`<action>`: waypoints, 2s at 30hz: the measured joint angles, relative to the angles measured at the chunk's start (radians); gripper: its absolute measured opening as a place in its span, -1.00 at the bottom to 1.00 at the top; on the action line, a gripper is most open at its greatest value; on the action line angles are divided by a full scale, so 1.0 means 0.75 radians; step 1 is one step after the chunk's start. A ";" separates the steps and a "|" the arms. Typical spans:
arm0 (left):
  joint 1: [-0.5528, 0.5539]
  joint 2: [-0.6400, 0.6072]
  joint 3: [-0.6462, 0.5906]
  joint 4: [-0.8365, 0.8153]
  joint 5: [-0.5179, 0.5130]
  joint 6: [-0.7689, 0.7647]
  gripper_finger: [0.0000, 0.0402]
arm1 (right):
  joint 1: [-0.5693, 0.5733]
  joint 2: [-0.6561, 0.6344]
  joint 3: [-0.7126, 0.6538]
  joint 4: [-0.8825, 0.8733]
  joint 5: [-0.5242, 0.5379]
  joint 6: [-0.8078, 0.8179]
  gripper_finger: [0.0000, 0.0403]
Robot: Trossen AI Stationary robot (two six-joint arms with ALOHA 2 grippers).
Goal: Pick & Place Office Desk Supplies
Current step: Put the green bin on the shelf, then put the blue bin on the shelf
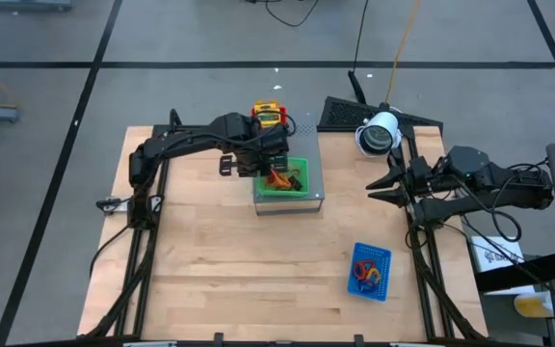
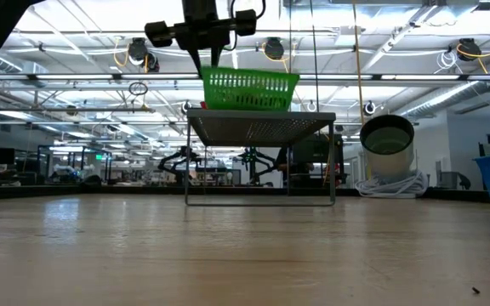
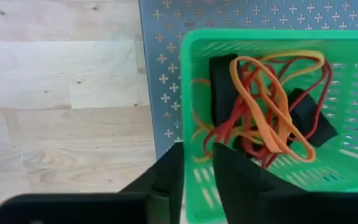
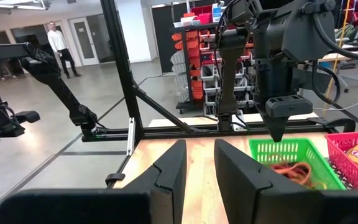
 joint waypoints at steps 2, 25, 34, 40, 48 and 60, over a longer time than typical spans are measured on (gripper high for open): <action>0.000 0.000 0.000 0.001 0.000 -0.001 -0.49 | 0.000 0.000 0.000 0.000 0.000 0.006 -0.63; -0.071 -0.068 0.170 0.167 -0.066 0.351 -0.25 | 0.001 0.001 0.000 -0.010 -0.057 0.101 -0.63; -0.222 -0.236 0.226 0.340 -0.416 0.622 -0.25 | 0.003 0.078 0.001 -0.033 -0.313 0.106 -0.62; -0.300 -0.353 0.228 0.547 -0.436 0.948 -0.25 | 0.059 0.200 0.042 -0.040 -0.295 0.026 -0.62; -0.324 -0.427 0.182 0.570 -0.379 1.196 -0.25 | 0.098 0.420 0.170 -0.091 -0.145 -0.015 -0.63; -0.323 -0.956 -0.895 1.388 -0.084 1.331 -0.26 | 0.098 0.623 0.514 -0.348 0.157 -0.047 -0.63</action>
